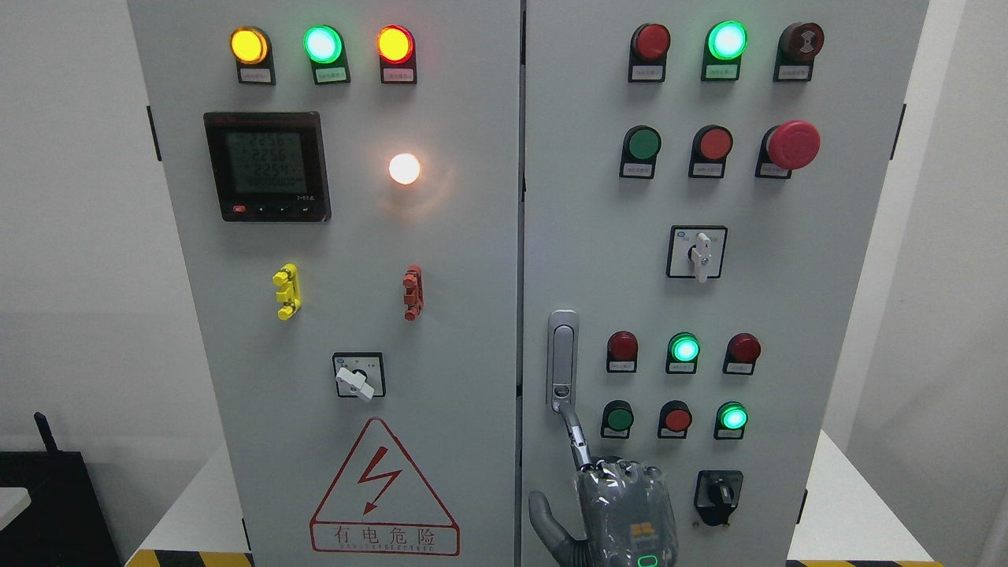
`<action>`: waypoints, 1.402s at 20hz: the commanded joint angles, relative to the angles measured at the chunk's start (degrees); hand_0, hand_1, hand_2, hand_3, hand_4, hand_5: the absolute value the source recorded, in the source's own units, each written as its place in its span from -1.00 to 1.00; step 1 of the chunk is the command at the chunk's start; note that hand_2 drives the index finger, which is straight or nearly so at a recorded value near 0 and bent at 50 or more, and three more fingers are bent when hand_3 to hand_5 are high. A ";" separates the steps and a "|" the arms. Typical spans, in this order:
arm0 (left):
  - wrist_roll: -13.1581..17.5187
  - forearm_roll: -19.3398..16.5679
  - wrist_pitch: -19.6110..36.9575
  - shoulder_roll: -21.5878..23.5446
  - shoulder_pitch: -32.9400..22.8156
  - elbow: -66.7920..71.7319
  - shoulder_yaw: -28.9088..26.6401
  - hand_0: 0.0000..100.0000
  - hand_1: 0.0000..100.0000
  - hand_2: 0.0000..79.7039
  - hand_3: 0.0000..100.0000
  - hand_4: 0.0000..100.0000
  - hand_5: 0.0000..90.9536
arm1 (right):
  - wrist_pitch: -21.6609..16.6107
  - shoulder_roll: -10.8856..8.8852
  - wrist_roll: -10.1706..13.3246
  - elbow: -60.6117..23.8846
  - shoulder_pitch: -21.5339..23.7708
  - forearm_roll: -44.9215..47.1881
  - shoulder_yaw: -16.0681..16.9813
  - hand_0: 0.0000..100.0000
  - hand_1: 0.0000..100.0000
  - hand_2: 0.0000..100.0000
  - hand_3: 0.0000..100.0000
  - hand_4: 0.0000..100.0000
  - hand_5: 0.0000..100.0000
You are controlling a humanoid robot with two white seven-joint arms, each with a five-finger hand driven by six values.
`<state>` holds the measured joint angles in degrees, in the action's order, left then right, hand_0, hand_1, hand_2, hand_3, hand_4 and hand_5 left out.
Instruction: Release door handle
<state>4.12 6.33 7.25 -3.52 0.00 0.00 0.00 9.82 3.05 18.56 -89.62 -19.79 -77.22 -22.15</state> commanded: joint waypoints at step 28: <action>-0.17 0.00 -0.04 0.00 1.76 -0.53 0.61 -0.76 -0.22 -1.00 -1.00 -1.00 -1.00 | -0.06 0.03 -0.28 0.85 -0.16 -0.04 -0.08 -0.32 -0.15 -0.90 1.00 1.00 1.00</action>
<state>3.69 6.33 7.25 -3.52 0.00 0.00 0.00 9.68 3.05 18.33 -88.74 -19.86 -77.24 -22.23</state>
